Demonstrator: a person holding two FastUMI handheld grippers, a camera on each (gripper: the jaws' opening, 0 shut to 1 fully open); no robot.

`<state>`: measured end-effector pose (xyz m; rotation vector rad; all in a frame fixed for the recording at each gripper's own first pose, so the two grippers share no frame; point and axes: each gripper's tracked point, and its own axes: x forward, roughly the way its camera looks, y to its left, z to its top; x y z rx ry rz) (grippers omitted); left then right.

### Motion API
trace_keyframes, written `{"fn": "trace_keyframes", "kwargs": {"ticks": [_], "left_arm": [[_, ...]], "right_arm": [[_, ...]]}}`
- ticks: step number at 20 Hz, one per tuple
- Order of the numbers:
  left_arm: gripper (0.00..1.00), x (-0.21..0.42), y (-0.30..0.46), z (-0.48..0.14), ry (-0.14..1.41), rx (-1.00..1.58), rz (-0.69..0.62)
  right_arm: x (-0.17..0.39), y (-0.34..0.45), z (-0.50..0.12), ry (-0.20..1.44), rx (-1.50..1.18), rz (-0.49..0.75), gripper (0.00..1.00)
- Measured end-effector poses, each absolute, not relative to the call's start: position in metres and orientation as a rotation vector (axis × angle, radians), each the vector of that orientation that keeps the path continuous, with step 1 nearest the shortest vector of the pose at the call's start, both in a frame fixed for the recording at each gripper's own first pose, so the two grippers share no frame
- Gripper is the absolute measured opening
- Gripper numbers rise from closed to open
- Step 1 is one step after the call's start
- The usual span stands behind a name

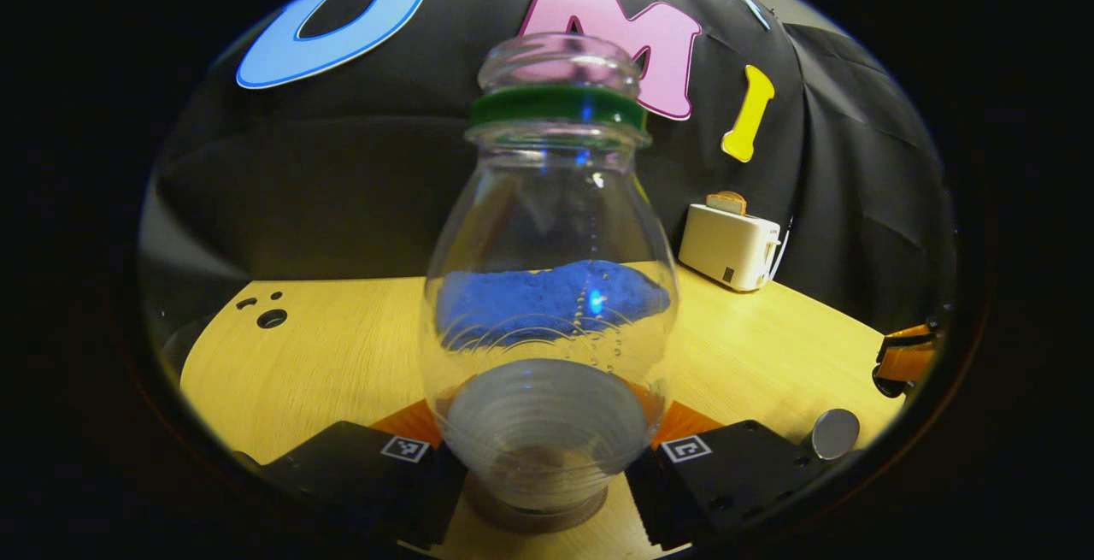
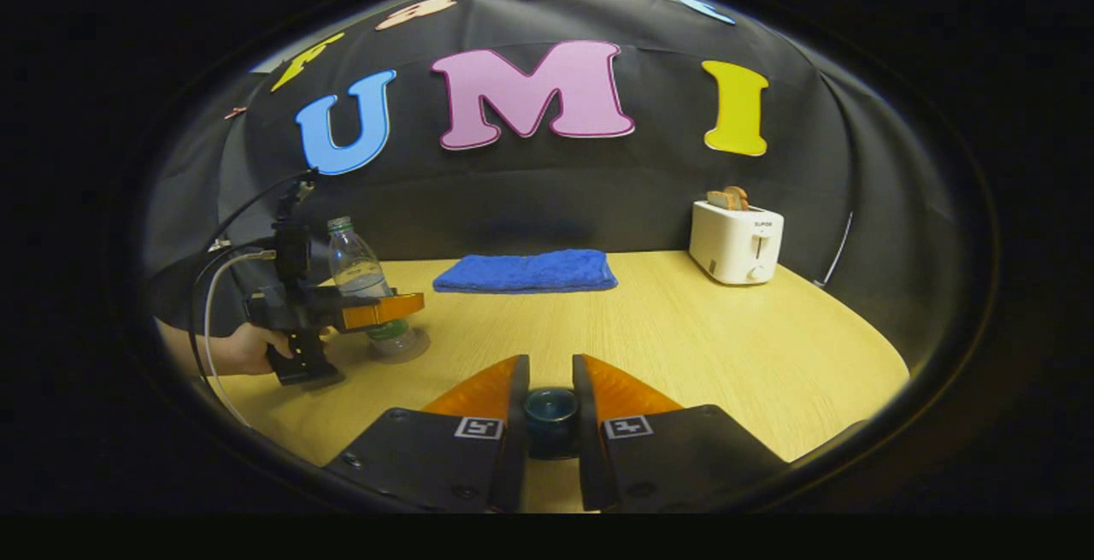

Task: Open the teacup lid with one hand, grasp the water bottle and pour water into the teacup with the other hand; after pouring, place the water bottle on the coaster and then close the teacup lid.

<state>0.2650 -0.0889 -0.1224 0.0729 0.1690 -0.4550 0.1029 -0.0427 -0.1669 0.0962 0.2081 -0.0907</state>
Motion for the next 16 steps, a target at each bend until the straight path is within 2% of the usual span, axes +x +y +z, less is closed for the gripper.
{"fn": "trace_keyframes", "kwargs": {"ticks": [2, 3, 9, 13, 16], "left_arm": [[0.89, 0.258, -0.089, -0.120, 0.176, 0.095, -0.462], [0.99, 0.255, -0.091, -0.118, 0.169, 0.111, -0.469], [0.96, 0.220, -0.066, -0.128, 0.214, 0.148, -0.463], [0.98, 0.181, -0.047, -0.132, 0.248, 0.129, -0.467], [0.95, 0.153, -0.025, -0.120, 0.230, 0.117, -0.396]], "right_arm": [[0.101, -0.040, -0.171, 0.218, 0.101, -0.088, 0.28], [0.101, -0.040, -0.171, 0.219, 0.100, -0.088, 0.28], [0.104, -0.036, -0.163, 0.204, 0.099, -0.075, 0.28], [0.106, -0.033, -0.164, 0.199, 0.087, -0.065, 0.28], [0.108, -0.025, -0.171, 0.198, 0.082, -0.053, 0.28]]}}
